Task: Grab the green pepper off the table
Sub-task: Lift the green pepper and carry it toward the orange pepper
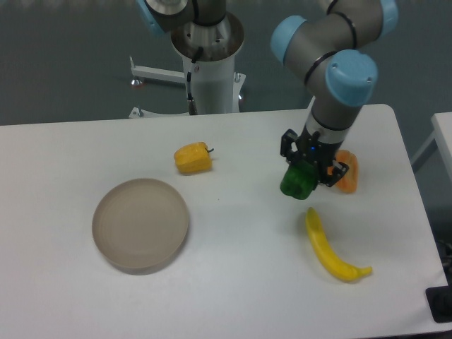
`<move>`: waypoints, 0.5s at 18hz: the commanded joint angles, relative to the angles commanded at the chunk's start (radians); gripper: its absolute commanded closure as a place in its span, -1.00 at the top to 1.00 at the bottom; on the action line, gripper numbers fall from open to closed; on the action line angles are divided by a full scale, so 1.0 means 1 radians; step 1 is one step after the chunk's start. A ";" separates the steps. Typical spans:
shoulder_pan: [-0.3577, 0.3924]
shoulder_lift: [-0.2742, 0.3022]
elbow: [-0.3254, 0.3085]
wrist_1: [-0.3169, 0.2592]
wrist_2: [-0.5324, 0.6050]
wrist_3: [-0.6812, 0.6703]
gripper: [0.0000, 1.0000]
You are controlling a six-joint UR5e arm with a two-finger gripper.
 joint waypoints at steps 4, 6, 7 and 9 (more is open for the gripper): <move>-0.002 -0.003 0.002 0.005 0.040 0.174 -0.72; -0.002 -0.006 0.002 0.008 0.032 0.180 -0.71; 0.000 -0.008 0.003 0.012 0.028 0.192 -0.72; 0.000 -0.012 0.011 0.012 0.020 0.198 -0.72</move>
